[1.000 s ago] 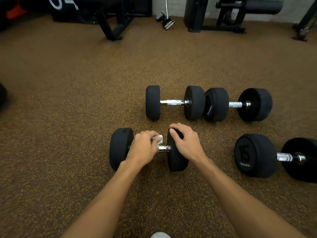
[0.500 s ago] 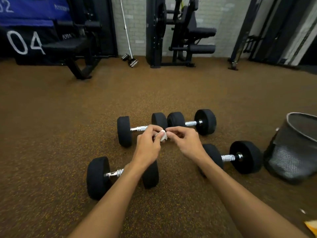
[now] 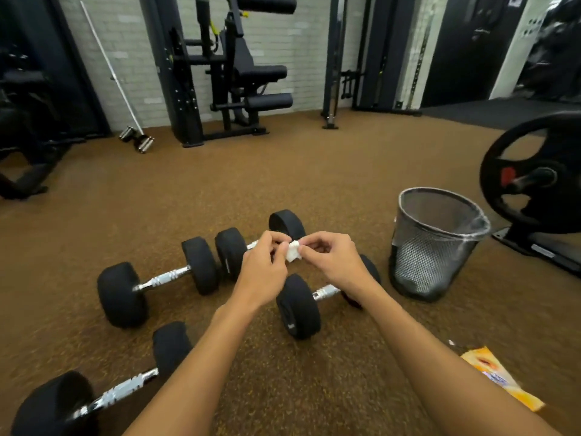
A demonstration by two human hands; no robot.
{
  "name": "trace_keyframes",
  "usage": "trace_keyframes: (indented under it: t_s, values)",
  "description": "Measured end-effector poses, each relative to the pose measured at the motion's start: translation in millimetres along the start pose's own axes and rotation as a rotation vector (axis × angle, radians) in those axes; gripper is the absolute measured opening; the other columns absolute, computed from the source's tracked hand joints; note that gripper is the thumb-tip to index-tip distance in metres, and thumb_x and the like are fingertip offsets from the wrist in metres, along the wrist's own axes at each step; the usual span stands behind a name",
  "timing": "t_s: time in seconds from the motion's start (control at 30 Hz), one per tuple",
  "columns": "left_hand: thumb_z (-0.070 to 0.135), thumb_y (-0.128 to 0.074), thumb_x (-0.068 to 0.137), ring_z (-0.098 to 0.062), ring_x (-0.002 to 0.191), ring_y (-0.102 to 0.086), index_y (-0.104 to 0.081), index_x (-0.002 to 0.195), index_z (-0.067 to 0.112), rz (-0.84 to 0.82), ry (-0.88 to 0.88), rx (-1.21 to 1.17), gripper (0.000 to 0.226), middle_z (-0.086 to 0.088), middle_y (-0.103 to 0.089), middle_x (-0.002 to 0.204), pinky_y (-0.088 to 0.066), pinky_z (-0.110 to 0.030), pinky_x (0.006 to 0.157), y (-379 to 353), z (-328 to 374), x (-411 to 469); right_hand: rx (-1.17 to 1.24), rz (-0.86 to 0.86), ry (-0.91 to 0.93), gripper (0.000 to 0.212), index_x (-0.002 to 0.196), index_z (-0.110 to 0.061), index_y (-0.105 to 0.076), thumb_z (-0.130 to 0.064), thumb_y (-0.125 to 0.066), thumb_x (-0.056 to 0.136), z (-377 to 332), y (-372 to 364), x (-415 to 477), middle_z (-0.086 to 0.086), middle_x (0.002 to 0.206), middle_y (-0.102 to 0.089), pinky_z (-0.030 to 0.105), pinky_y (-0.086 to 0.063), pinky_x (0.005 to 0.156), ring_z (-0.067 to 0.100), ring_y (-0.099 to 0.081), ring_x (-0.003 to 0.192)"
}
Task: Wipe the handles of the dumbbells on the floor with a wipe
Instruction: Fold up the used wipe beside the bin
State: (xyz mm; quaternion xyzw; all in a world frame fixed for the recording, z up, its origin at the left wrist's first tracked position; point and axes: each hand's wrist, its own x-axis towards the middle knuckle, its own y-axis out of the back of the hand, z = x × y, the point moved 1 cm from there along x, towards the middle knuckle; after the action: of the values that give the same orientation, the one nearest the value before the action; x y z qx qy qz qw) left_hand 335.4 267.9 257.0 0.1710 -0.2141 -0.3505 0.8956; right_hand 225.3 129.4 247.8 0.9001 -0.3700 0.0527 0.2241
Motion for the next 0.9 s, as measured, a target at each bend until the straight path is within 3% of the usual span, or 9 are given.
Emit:
trace_keyframes:
  t_s: [0.1, 0.23, 0.43, 0.5, 0.6, 0.7, 0.8, 0.9]
  values:
    - [0.031, -0.054, 0.11, 0.003, 0.094, -0.063, -0.062, 0.12, 0.031, -0.048, -0.009, -0.006, 0.013, 0.016, -0.067, 0.105, -0.047, -0.018, 0.077, -39, 11, 24, -0.01, 0.083, -0.028, 0.008, 0.1, -0.023, -0.081, -0.02, -0.079, 0.093, 26, 43, 13, -0.007, 0.091, -0.079, 0.029, -0.06, 0.084, 0.008, -0.074, 0.087]
    - [0.037, -0.059, 0.107, -0.004, 0.107, -0.067, -0.062, 0.122, 0.033, -0.124, -0.014, -0.039, 0.015, 0.011, -0.07, 0.112, -0.057, -0.031, 0.092, -106, 24, 66, -0.048, 0.222, -0.062, 0.007, 0.097, -0.024, -0.082, -0.022, -0.081, 0.091, 66, 112, 34, -0.009, 0.087, -0.08, 0.028, -0.06, 0.081, 0.007, -0.074, 0.084]
    - [0.03, -0.063, 0.106, -0.001, 0.097, -0.063, -0.063, 0.121, 0.028, -0.232, -0.083, 0.013, 0.015, 0.012, -0.067, 0.106, -0.046, -0.008, 0.073, -189, 60, 118, -0.16, 0.417, -0.042, 0.005, 0.094, -0.023, -0.081, -0.02, -0.08, 0.091, 98, 208, 64, -0.008, 0.082, -0.078, 0.019, -0.057, 0.072, 0.006, -0.072, 0.078]
    - [0.025, -0.065, 0.104, -0.001, 0.094, -0.064, -0.064, 0.119, 0.024, -0.248, -0.132, 0.011, 0.014, 0.008, -0.069, 0.104, -0.046, -0.005, 0.074, -220, 72, 136, -0.232, 0.46, -0.038, 0.005, 0.094, -0.022, -0.081, -0.02, -0.079, 0.09, 109, 240, 73, -0.007, 0.082, -0.078, 0.017, -0.055, 0.07, 0.004, -0.07, 0.076]
    - [0.026, -0.066, 0.102, -0.006, 0.103, -0.063, -0.064, 0.122, 0.024, -0.294, -0.209, 0.079, 0.02, 0.007, -0.067, 0.112, -0.051, -0.018, 0.093, -270, 80, 160, -0.347, 0.516, -0.043, 0.004, 0.094, -0.02, -0.08, -0.02, -0.079, 0.09, 131, 278, 84, -0.01, 0.083, -0.076, 0.019, -0.055, 0.072, 0.002, -0.068, 0.076]
    - [0.037, -0.061, 0.104, -0.015, 0.138, -0.046, -0.055, 0.145, 0.025, -0.336, -0.286, 0.268, 0.043, 0.005, -0.056, 0.143, -0.039, -0.039, 0.118, -306, 84, 170, -0.445, 0.559, -0.046, 0.005, 0.096, -0.022, -0.079, -0.022, -0.077, 0.091, 150, 303, 93, -0.013, 0.083, -0.073, 0.03, -0.057, 0.077, 0.002, -0.066, 0.076]
    - [0.045, -0.054, 0.106, -0.02, 0.152, -0.03, -0.043, 0.159, 0.025, -0.336, -0.333, 0.488, 0.058, 0.003, -0.041, 0.163, -0.029, -0.045, 0.122, -329, 81, 170, -0.541, 0.601, -0.059, 0.006, 0.097, -0.023, -0.077, -0.024, -0.075, 0.092, 171, 314, 101, -0.014, 0.087, -0.071, 0.038, -0.06, 0.08, 0.005, -0.066, 0.082]
    - [0.048, -0.05, 0.106, -0.021, 0.154, -0.03, -0.045, 0.158, 0.025, -0.336, -0.342, 0.595, 0.057, 0.0, -0.041, 0.165, -0.029, -0.046, 0.122, -338, 74, 167, -0.724, 0.543, -0.067, 0.01, 0.102, -0.024, -0.077, -0.027, -0.072, 0.094, 186, 314, 108, -0.01, 0.097, -0.072, 0.045, -0.056, 0.09, 0.014, -0.064, 0.097]
